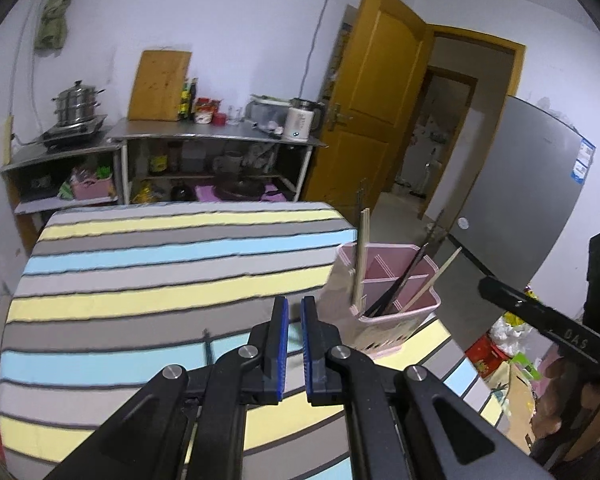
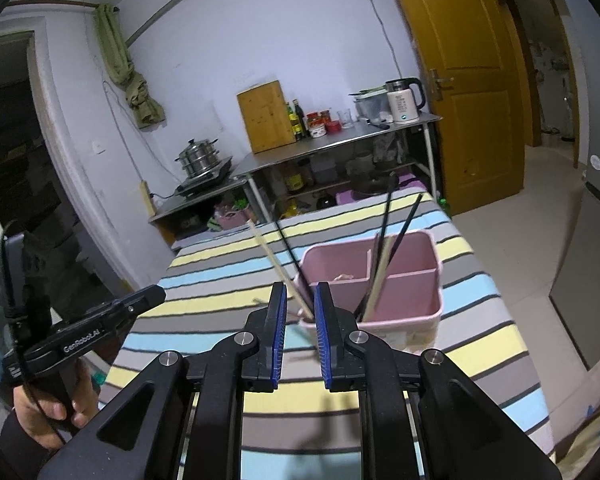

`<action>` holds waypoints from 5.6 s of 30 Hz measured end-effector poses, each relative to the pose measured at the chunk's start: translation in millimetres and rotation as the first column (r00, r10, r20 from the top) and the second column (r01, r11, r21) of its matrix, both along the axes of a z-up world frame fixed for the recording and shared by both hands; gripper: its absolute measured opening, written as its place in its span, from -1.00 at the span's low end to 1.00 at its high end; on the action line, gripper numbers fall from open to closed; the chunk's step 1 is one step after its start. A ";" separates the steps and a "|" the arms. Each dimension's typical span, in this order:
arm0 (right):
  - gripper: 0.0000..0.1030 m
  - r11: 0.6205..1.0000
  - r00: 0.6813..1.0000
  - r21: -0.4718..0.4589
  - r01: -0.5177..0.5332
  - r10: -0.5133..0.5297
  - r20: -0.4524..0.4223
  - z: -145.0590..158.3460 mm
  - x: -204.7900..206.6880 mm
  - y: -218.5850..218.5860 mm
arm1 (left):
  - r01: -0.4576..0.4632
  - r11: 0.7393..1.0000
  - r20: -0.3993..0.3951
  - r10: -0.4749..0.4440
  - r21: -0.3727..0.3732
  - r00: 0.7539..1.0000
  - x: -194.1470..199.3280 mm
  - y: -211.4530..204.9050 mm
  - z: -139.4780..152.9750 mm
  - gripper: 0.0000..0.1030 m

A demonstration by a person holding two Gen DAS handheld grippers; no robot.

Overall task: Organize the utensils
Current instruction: 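Move both open tools back down to the last black chopsticks, then close the left tool on a black chopstick while the right tool grasps another black chopstick, then lift both black chopsticks upright and carry them over the pink holder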

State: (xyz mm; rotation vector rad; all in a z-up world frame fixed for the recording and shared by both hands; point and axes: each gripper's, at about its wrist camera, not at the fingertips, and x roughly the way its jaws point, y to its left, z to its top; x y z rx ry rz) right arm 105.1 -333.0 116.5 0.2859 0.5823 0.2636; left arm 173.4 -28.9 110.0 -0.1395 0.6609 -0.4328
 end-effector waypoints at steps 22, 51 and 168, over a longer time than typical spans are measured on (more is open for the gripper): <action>-0.72 0.991 0.981 -0.035 -0.132 0.126 -0.149 -60.4 2.4 55.6 | -0.073 0.992 -0.220 0.093 0.098 0.971 8.4 38.9 -122.9 -0.65; -0.72 0.981 0.951 -0.047 -0.187 0.169 -0.258 -103.4 30.4 83.1 | -0.097 0.957 -0.214 0.159 0.275 0.964 31.8 21.0 -177.7 -0.85; -0.90 0.999 0.995 -0.023 0.024 -0.021 0.102 60.4 21.6 -20.2 | 0.176 0.984 0.086 -0.172 -0.036 0.981 38.6 -81.2 84.6 -0.91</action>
